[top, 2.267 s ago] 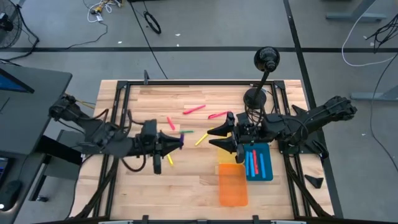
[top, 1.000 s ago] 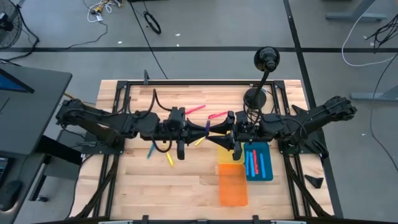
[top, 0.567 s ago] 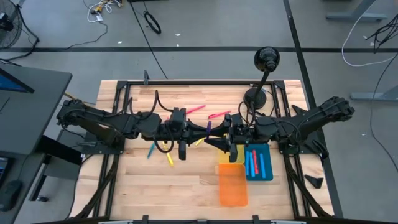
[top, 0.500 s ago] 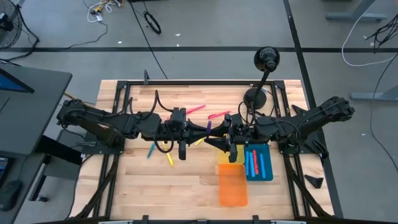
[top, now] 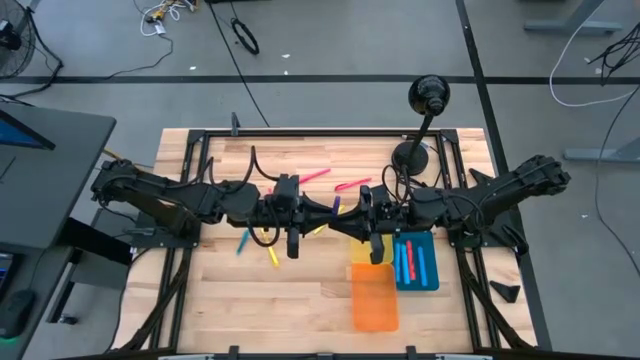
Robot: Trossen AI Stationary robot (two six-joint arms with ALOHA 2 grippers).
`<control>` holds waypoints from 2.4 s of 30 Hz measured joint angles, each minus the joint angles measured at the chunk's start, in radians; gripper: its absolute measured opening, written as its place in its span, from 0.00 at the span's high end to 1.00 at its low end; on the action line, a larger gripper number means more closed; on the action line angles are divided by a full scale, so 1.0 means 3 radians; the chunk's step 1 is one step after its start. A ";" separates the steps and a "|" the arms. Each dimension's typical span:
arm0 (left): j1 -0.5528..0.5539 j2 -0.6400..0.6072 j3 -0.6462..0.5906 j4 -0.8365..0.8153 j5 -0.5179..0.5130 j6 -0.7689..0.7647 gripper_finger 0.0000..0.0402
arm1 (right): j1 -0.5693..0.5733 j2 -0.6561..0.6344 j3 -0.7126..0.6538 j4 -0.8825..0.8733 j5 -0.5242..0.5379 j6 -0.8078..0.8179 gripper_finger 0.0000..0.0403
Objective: Pick & Place Markers
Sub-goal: Put the purple pen into the orange bin
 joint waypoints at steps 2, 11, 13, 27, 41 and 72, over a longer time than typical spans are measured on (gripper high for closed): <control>-0.0001 0.0000 0.0001 -0.0003 0.0007 0.0012 0.82 | 0.0012 0.0000 0.0000 -0.0001 -0.0001 0.0011 0.96; 0.0001 0.0000 0.0001 -0.0027 0.0337 0.0036 0.77 | 0.0063 -0.0001 0.0000 -0.0020 -0.0034 0.0103 0.95; -0.0004 -0.0010 0.0001 -0.0075 0.0390 0.0035 0.77 | 0.0086 -0.0002 0.0000 -0.0061 -0.0013 0.0176 0.95; -0.0130 -0.0085 -0.0001 -0.0963 0.0364 -0.0319 0.78 | 0.0367 -0.0066 0.0000 -0.0829 0.0366 0.0952 0.95; -0.0263 -0.0081 -0.0001 -0.1417 0.0390 -0.0340 0.78 | 0.0628 -0.0066 0.0000 -0.2007 0.0200 0.3167 0.96; -0.0261 -0.0080 0.0000 -0.1606 0.0929 -0.0311 0.78 | 0.1147 0.0812 0.0930 -0.4414 -0.0345 0.5436 0.96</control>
